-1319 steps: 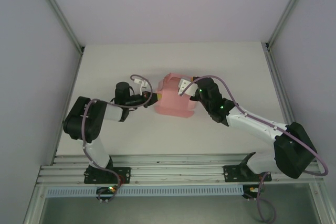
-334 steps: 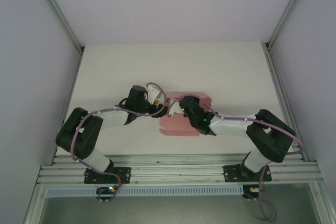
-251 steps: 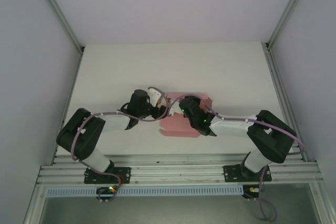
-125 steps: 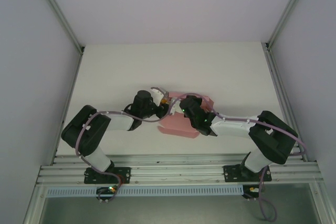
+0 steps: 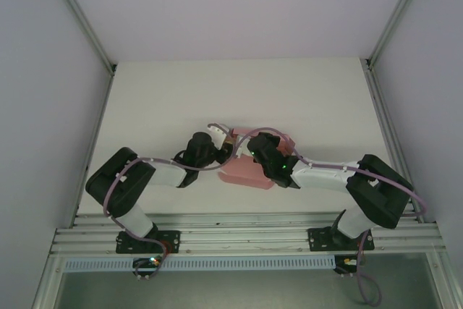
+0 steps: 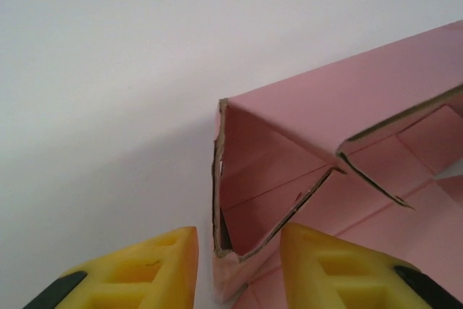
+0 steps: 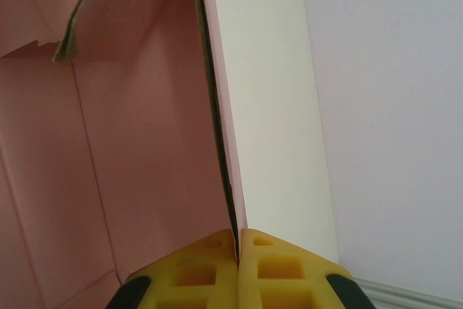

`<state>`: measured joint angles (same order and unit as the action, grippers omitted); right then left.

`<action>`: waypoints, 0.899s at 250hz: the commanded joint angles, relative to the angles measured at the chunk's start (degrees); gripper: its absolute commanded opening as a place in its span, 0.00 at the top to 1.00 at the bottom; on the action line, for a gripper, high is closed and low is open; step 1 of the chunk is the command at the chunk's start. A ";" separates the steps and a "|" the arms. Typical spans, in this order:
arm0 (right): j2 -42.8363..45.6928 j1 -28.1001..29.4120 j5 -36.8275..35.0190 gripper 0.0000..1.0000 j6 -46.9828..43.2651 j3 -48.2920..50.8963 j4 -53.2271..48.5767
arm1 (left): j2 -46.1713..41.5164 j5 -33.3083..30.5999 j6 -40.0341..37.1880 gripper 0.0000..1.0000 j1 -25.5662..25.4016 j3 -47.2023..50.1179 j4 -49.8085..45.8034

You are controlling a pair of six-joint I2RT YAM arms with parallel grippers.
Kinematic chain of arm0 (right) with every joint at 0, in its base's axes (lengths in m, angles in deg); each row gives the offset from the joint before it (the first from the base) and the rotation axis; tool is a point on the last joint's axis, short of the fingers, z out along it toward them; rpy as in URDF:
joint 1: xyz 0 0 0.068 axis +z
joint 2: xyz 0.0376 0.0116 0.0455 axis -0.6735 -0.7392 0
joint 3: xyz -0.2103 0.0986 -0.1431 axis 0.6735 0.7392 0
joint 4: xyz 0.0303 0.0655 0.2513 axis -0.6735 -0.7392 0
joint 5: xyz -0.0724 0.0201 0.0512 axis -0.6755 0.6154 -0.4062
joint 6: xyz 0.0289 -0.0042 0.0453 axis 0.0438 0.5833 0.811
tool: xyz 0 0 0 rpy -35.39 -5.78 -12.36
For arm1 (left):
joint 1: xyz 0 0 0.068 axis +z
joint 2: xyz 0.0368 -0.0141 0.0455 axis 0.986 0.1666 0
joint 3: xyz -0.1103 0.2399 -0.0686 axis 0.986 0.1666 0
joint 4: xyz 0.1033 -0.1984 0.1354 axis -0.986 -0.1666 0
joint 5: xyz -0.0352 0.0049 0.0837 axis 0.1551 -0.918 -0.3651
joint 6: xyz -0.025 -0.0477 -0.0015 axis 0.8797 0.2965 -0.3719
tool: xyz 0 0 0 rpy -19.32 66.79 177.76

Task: Assemble paper box

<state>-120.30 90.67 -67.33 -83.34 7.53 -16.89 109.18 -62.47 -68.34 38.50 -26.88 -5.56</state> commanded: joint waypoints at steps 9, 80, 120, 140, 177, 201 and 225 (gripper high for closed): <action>-1.41 0.36 0.75 1.00 -0.84 -0.01 1.04 | -2.53 10.95 -0.93 0.57 1.91 1.56 2.97; -3.36 0.28 -0.97 1.00 -4.34 1.72 5.41 | -7.68 19.73 1.29 0.42 10.10 4.17 -4.52; -6.86 1.47 -4.20 1.00 -7.54 3.21 12.40 | -8.72 19.92 2.31 0.42 14.34 6.58 -3.43; -8.20 1.91 -4.56 1.00 -7.66 3.19 12.74 | -7.92 21.38 3.38 0.43 17.07 7.13 -2.45; -9.05 2.55 -5.27 1.00 -9.60 3.78 16.27 | -4.69 24.77 3.16 0.41 17.68 4.76 -2.73; -9.15 2.61 -4.78 1.00 -8.93 2.89 13.65 | -1.59 31.08 2.94 0.41 17.73 1.45 -1.99; -8.97 2.57 -4.41 1.00 -9.08 2.56 13.31 | 1.57 35.87 2.11 0.41 17.49 -2.05 -3.06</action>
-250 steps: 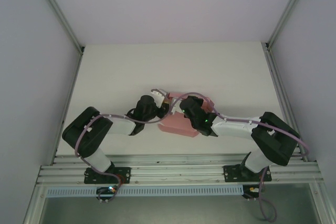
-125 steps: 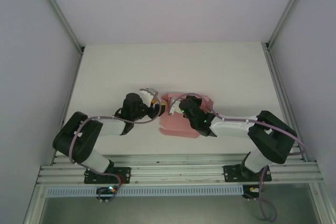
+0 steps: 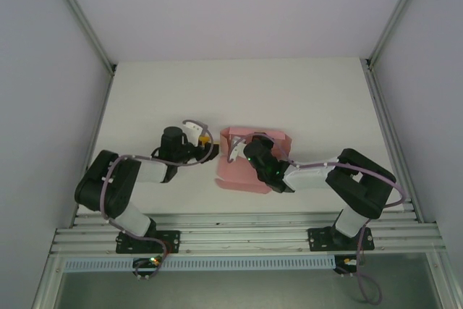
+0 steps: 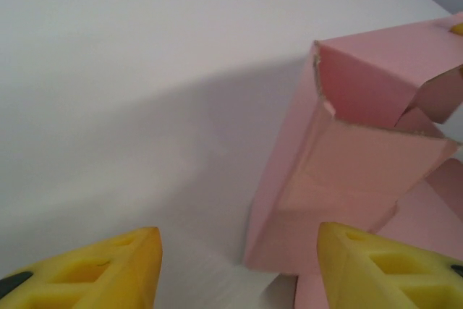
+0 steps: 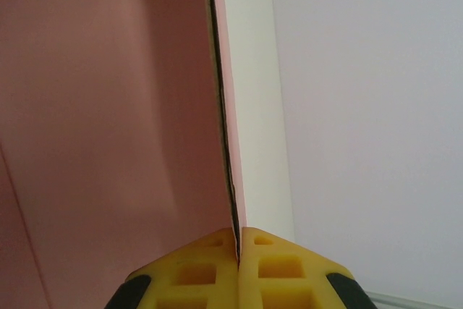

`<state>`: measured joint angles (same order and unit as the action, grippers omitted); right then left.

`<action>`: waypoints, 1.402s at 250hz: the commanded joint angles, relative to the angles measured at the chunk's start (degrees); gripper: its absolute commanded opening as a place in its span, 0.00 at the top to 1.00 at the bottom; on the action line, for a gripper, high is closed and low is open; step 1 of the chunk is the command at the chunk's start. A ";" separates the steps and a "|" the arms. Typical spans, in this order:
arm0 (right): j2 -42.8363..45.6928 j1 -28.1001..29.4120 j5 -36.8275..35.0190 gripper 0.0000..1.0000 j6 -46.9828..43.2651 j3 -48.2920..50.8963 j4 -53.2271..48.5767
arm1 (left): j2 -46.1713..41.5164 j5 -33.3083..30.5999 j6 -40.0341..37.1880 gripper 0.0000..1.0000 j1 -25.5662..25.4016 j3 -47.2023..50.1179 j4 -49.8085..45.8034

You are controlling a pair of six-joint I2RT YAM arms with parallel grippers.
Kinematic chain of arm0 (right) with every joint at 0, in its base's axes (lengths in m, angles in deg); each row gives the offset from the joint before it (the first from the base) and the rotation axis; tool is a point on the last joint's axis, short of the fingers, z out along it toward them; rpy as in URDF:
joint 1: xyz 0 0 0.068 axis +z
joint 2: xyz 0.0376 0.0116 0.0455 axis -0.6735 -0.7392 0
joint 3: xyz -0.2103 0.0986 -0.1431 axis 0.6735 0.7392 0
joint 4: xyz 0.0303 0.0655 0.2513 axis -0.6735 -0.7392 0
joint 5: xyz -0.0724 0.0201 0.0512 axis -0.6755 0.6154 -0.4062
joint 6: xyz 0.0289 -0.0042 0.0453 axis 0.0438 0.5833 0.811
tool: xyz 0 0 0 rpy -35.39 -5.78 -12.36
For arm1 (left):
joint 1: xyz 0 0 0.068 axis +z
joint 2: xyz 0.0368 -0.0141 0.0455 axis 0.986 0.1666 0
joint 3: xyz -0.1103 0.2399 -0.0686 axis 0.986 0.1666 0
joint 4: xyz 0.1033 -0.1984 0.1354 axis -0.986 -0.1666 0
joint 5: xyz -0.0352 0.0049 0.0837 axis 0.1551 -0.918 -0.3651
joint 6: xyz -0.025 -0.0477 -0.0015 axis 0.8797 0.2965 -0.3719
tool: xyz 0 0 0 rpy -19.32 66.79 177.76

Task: Assemble paper box

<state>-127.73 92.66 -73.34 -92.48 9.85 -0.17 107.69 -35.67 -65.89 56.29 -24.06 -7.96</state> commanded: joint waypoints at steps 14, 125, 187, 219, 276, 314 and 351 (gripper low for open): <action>-1.39 0.56 1.70 1.00 0.24 -0.04 -3.82 | 4.50 10.51 -0.42 0.42 -0.51 -6.00 -0.69; 0.53 0.52 2.62 1.00 2.08 -0.86 -7.13 | 5.85 0.47 -2.79 0.46 -6.60 -8.01 -5.13; 1.10 0.52 2.87 1.00 2.73 -0.87 -7.11 | 4.54 -12.51 -7.47 0.52 -11.98 -9.07 -10.95; 1.13 0.54 2.99 1.00 3.55 -1.04 -7.14 | 5.28 -13.75 -6.29 0.62 -12.40 -9.41 -8.91; 1.70 0.63 2.95 1.00 6.02 -1.22 -7.82 | 4.96 -25.79 -6.44 0.72 -16.07 -8.48 -5.01; 2.50 0.76 3.16 1.00 8.08 -1.56 -10.23 | 6.44 -37.00 -5.46 0.82 -18.16 -8.55 -3.10; 3.30 0.72 3.43 0.81 10.75 -1.60 -11.98 | 8.30 -40.59 -7.76 1.00 -18.96 -8.95 -2.09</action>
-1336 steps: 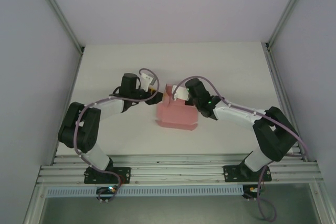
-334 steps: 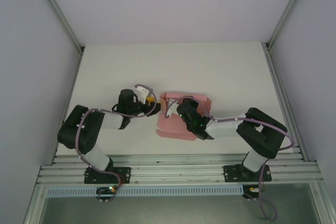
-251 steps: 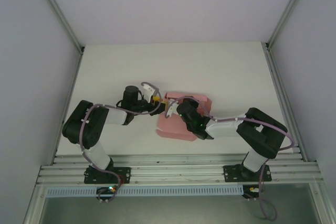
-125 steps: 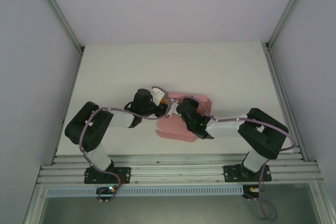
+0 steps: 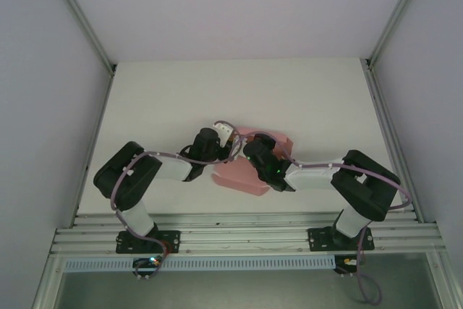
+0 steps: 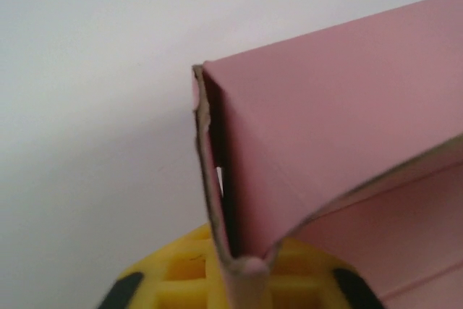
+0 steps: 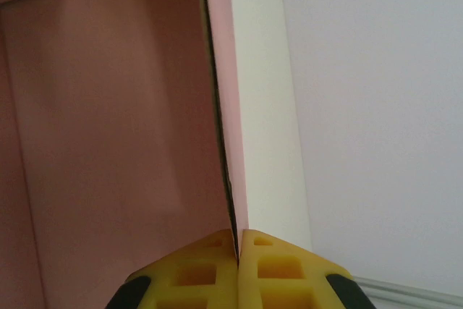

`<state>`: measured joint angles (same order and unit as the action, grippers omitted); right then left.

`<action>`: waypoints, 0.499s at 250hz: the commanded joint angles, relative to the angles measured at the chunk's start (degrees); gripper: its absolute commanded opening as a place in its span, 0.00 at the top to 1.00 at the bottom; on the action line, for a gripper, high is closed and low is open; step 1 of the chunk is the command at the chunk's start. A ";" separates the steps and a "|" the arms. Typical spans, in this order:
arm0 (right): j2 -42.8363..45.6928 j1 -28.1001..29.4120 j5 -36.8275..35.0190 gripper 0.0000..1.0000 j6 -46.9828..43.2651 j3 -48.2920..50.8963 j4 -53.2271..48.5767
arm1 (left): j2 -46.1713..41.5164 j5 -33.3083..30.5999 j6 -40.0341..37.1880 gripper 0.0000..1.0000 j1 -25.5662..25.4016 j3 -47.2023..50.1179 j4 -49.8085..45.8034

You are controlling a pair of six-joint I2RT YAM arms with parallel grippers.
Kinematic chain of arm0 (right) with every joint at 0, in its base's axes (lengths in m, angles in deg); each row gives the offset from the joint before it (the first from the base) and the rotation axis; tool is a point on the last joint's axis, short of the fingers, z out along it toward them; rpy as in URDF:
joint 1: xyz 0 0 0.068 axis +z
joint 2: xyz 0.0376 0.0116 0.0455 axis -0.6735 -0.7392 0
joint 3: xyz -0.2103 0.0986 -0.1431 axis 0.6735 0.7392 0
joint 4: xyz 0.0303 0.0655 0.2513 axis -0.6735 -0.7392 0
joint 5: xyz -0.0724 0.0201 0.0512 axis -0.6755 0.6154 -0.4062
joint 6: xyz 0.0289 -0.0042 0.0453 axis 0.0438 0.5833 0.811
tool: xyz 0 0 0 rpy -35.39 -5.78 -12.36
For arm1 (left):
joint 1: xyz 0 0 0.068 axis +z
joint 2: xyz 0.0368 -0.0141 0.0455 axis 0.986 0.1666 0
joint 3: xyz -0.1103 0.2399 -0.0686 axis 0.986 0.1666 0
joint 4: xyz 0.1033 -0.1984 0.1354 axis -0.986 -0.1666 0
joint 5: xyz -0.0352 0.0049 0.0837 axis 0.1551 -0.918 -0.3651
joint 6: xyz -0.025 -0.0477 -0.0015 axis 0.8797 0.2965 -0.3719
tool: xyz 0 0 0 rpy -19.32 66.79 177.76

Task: Assemble paper box

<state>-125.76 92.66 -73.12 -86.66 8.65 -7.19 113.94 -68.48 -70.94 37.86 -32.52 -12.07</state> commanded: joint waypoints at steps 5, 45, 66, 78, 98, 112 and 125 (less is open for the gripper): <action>1.76 0.74 3.30 0.80 5.46 -0.33 -4.92 | 2.19 -7.73 -2.69 1.00 -0.57 -0.36 2.28; 9.98 -0.14 9.81 0.52 14.48 -0.28 -10.91 | 2.02 -2.96 -2.80 1.00 -0.58 1.24 6.41; 16.02 -1.90 14.60 0.43 19.80 0.09 -15.53 | 1.84 -0.84 -2.49 1.00 -0.25 1.43 7.22; 19.50 -2.87 16.91 0.36 22.02 0.87 -17.31 | 1.96 1.17 -2.37 1.00 0.20 1.23 7.27; 25.39 -4.62 21.36 0.27 24.85 2.37 -19.55 | 2.38 2.88 -2.48 1.00 0.53 1.61 8.49; 29.15 -6.67 24.97 0.21 27.90 2.76 -20.96 | 2.31 4.22 -2.81 1.00 0.61 2.02 9.75; 31.64 -9.70 30.21 0.20 31.58 2.30 -22.72 | 2.46 6.20 -2.86 1.00 0.74 2.23 10.50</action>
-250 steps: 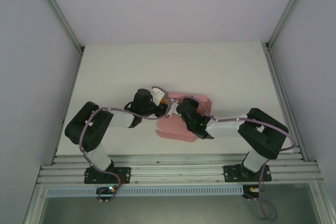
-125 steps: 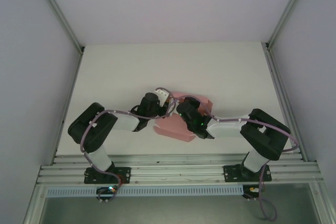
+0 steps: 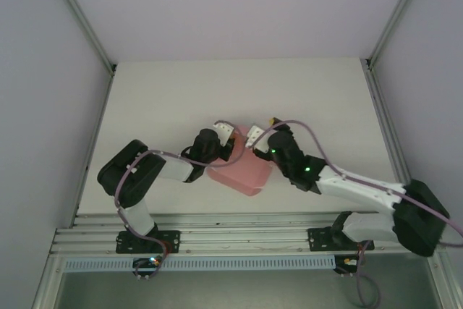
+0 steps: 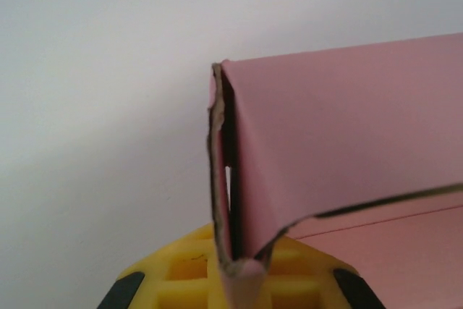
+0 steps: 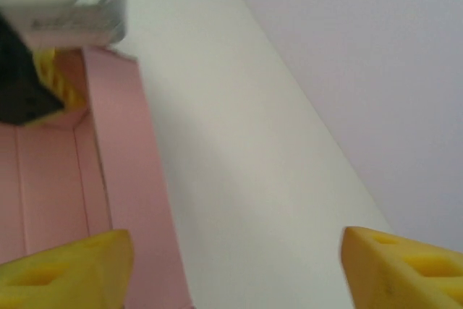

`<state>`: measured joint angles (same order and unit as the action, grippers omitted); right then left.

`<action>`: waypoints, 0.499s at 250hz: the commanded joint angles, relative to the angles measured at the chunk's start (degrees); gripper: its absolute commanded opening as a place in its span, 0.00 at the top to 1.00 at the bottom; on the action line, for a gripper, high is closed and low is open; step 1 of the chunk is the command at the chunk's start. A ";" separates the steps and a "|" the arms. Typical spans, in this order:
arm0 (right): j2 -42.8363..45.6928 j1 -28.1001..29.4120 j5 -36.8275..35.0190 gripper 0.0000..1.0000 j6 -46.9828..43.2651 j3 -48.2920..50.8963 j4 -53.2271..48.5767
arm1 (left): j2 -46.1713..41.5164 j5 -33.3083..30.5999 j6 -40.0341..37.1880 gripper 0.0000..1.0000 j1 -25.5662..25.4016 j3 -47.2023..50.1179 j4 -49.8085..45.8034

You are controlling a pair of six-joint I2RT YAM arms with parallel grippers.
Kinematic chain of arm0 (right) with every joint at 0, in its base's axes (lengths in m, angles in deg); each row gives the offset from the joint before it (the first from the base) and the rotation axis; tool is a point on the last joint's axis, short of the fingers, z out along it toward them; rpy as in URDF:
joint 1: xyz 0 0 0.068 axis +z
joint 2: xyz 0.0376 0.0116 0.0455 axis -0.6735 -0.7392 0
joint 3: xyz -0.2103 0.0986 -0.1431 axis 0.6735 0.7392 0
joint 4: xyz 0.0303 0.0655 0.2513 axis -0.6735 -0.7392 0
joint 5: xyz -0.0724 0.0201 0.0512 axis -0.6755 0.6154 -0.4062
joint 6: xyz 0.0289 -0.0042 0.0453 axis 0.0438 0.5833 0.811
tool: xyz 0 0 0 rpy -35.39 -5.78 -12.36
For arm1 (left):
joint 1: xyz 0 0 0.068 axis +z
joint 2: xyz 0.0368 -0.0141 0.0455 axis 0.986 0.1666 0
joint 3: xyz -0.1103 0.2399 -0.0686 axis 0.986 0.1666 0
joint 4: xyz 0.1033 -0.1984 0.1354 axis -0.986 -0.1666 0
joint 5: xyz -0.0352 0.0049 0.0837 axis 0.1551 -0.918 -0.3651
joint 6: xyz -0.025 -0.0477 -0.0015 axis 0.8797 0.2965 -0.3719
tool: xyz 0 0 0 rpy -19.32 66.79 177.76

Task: Assemble paper box

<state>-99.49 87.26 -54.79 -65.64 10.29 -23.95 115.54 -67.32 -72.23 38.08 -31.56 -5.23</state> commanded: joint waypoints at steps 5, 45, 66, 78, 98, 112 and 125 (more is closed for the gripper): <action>6.04 -5.71 13.56 0.18 12.38 0.52 -6.27 | 1.01 5.47 -1.54 1.00 0.57 1.34 4.04; 2.25 -15.79 29.79 0.13 25.35 -5.96 -11.00 | 3.13 9.87 -0.74 1.00 0.94 1.40 7.65; -5.22 -16.00 31.90 0.13 28.37 -12.73 -15.39 | 4.14 10.59 -0.99 1.00 1.05 0.69 7.44; -10.03 -16.14 31.68 0.15 31.04 -17.46 -18.92 | 4.64 10.27 -1.19 1.00 0.93 0.19 7.01; -17.39 -17.15 34.81 0.20 33.12 -23.40 -22.48 | 5.09 9.57 -1.33 1.00 1.06 0.13 6.94; -21.47 -17.38 37.07 0.24 32.97 -25.96 -23.33 | 5.33 9.01 -1.39 1.00 1.16 0.20 7.25; -24.60 -17.34 38.78 0.28 32.46 -28.36 -25.33 | 5.30 7.86 -1.42 1.00 1.11 0.13 6.88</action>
<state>-117.79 70.52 -23.57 -37.24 -13.67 -40.87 119.65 -59.15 -72.63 38.89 -30.90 1.37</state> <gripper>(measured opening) 0.753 0.060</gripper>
